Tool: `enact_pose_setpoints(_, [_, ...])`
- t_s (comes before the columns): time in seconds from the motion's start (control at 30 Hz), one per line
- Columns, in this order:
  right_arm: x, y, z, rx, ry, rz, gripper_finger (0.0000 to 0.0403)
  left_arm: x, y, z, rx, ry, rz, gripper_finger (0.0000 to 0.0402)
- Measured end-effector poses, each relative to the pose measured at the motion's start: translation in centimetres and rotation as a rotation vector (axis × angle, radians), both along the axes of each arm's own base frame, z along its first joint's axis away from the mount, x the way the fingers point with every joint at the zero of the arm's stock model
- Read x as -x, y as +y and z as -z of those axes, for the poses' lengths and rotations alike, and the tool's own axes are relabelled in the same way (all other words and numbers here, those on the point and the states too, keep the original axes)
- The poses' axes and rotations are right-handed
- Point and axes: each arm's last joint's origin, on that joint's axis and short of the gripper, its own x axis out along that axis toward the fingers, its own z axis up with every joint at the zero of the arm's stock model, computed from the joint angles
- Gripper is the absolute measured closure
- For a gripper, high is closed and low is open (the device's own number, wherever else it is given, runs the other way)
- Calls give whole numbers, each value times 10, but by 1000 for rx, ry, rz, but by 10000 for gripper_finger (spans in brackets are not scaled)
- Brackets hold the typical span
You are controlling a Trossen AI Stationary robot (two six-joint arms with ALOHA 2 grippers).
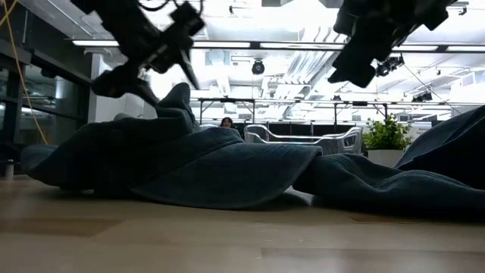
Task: Pick & Place hat
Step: Put the left blue cap into the right transparent bin
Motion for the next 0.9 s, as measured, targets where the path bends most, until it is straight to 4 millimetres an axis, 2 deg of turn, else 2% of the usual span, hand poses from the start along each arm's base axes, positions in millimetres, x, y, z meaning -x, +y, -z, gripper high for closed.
enact_pose_setpoints(0.2, [0, 12, 4, 11, 21, -41, 215, -28, -4, -1, 57, 58, -26, 131])
enact_pose_setpoints(0.5, [0, 20, 4, 44, 27, -58, 215, -54, -6, -6, 46, 347, -47, 131])
enact_pose_setpoints(0.6, [0, 20, 4, 43, 28, -61, 215, -67, -3, -6, 48, 343, -44, 131])
enact_pose_setpoints(0.77, [0, 20, 4, 43, 28, -61, 215, -80, 0, 7, 106, 390, -7, 131])
enact_pose_setpoints(0.9, [0, 20, 5, 42, 34, -61, 215, -80, 0, 16, 123, 447, 2, 142])
